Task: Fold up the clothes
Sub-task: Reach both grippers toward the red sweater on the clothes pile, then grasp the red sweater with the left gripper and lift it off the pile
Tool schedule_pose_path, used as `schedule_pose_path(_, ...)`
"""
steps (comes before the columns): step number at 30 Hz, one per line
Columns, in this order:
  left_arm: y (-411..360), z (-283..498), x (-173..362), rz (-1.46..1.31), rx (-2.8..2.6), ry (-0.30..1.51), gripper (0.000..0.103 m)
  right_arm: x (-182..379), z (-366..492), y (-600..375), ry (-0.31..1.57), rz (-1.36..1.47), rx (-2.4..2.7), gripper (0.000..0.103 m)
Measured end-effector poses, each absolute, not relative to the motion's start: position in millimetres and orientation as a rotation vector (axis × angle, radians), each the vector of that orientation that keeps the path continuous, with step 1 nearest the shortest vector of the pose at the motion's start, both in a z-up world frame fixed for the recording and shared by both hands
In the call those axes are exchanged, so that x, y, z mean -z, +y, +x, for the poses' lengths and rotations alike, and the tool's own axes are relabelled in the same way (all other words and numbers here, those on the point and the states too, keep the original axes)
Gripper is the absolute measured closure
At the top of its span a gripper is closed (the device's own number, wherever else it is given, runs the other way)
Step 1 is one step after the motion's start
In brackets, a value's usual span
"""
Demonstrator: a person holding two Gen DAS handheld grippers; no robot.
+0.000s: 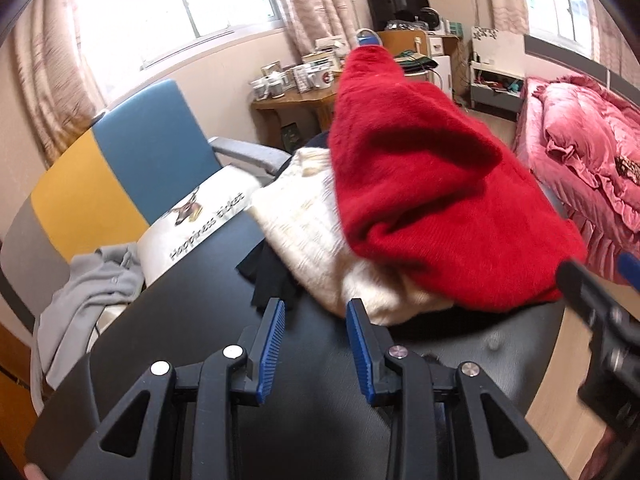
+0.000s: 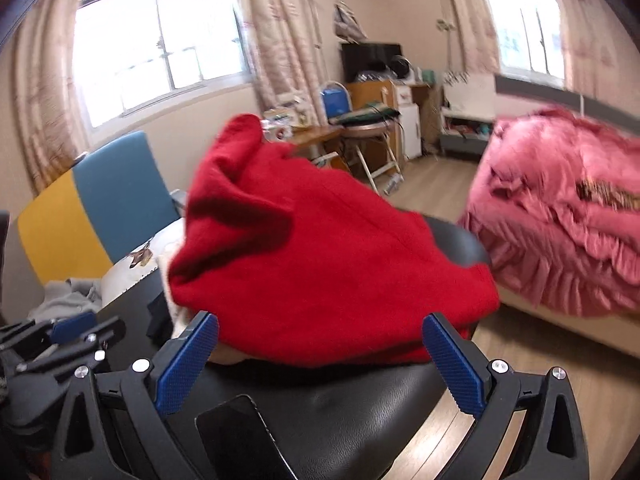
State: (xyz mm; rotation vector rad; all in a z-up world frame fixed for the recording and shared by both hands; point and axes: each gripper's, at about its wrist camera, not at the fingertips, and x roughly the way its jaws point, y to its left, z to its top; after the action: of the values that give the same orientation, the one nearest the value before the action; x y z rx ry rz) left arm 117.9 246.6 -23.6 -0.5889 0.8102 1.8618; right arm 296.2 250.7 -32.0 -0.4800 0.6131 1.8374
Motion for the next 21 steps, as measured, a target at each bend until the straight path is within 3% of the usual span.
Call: schedule_pose_path(21,336,131,22,-0.561,-1.619,0.776,0.067,64,297,307,0.643,-0.469,-1.791,0.000)
